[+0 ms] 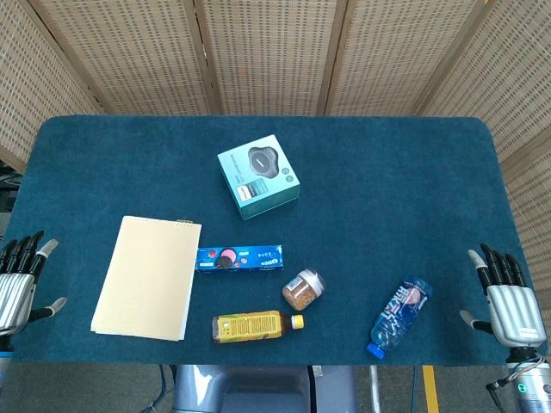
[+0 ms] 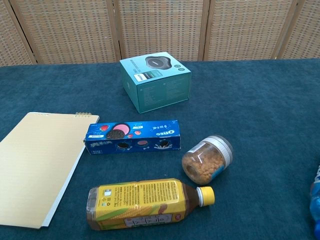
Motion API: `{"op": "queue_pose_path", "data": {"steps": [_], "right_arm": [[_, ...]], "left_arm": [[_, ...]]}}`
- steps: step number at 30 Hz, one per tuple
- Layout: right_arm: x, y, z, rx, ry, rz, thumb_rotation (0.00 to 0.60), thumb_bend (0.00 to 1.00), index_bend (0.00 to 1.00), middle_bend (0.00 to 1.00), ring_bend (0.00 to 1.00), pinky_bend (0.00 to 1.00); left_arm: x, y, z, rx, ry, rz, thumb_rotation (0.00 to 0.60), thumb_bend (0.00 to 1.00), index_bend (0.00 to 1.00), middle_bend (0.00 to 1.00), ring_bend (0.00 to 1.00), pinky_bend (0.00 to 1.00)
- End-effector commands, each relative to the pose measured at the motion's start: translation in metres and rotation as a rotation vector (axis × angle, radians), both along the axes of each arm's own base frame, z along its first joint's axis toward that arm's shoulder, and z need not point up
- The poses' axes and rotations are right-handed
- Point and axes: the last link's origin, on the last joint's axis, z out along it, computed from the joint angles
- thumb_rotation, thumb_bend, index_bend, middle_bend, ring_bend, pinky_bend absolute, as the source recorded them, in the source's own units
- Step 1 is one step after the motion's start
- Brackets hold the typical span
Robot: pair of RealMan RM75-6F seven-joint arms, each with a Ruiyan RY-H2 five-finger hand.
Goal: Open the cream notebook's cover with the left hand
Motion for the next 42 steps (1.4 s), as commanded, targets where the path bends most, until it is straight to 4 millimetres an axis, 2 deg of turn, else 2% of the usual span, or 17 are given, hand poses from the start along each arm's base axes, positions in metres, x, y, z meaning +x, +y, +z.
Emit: {"op": "queue_pose_path", "data": {"steps": [1,22,28,35,42], "right_arm": [[0.0,0.0,0.0,0.0,-0.001,-0.001,0.6,0.05,0.03,0.0,0.0,0.0],[0.0,0.003,0.0,0.003,-0.014,-0.008,0.6,0.05,0.03,0.0,0.0,0.0],[-0.001,0.002,0.001,0.002,-0.022,-0.015,0.6,0.05,0.03,0.0,0.0,0.0],[-0.001,0.001,0.0,0.008,-0.017,-0.016,0.6,0.05,0.03,0.0,0.0,0.0],[-0.002,-0.001,0.002,0.006,-0.046,-0.033,0.6,0.05,0.03,0.0,0.0,0.0]], "left_arm": [[0.0,0.0,0.0,0.001,-0.001,-0.005,0.6,0.12,0.0,0.0,0.0,0.0],[0.003,-0.005,-0.002,-0.014,-0.014,-0.024,0.6,0.12,0.0,0.0,0.0,0.0],[0.006,-0.004,-0.008,-0.038,-0.01,-0.048,0.6,0.12,0.0,0.0,0.0,0.0],[0.01,0.0,-0.024,-0.093,0.017,-0.064,0.6,0.12,0.0,0.0,0.0,0.0],[0.017,-0.001,-0.064,-0.164,0.038,-0.118,0.6,0.13,0.0,0.0,0.0,0.0]]}}
